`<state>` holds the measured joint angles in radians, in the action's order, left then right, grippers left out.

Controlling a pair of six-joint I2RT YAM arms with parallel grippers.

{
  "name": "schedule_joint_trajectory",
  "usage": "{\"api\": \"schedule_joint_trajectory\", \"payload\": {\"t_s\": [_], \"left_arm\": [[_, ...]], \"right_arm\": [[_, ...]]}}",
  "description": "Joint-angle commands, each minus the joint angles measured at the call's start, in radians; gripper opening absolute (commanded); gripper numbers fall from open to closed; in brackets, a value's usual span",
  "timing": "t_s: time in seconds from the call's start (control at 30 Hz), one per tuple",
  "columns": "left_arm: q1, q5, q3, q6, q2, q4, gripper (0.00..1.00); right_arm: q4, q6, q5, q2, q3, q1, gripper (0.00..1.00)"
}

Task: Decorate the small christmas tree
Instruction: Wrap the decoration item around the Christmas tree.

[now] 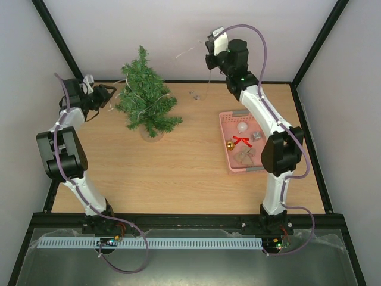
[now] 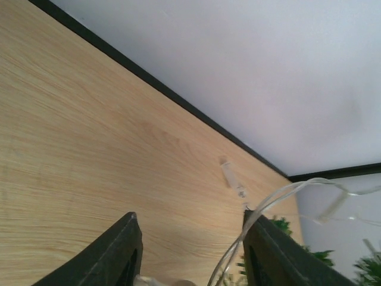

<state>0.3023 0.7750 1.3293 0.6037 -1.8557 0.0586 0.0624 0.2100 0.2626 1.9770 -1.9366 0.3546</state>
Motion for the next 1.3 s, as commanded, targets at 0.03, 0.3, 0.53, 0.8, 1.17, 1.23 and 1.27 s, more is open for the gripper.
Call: {"api": "schedule_joint_trajectory", "payload": {"t_s": [0.03,0.3,0.53,0.8,1.17,1.23,1.27], "left_arm": [[0.008,0.115,-0.02,0.072,0.047,0.06,0.52],[0.003,0.22,-0.057,0.093,0.06,0.054,0.53],[0.002,0.04,-0.061,-0.06,0.155,-0.109,0.55],[-0.02,-0.128,-0.182,-0.089,0.314,-0.117,0.55],[-0.205,-0.554,-0.425,-0.13,0.649,-0.035,0.54],[-0.219,-0.569,-0.459,-0.121,0.688,-0.031,0.54],[-0.221,-0.572,-0.474,-0.115,0.707,-0.031,0.54]], "right_arm": [[0.039,0.004,0.031,-0.018,0.003,-0.003,0.02],[0.05,-0.016,0.068,0.055,-0.069,-0.003,0.02],[-0.026,-0.014,0.048,0.062,-0.125,-0.003,0.02],[-0.181,-0.045,-0.018,-0.017,-0.123,-0.003,0.02],[-0.266,-0.233,0.031,-0.232,0.192,0.058,0.02],[-0.269,-0.239,0.027,-0.284,0.251,0.071,0.02],[-0.263,-0.236,0.033,-0.31,0.285,0.08,0.02]]}}
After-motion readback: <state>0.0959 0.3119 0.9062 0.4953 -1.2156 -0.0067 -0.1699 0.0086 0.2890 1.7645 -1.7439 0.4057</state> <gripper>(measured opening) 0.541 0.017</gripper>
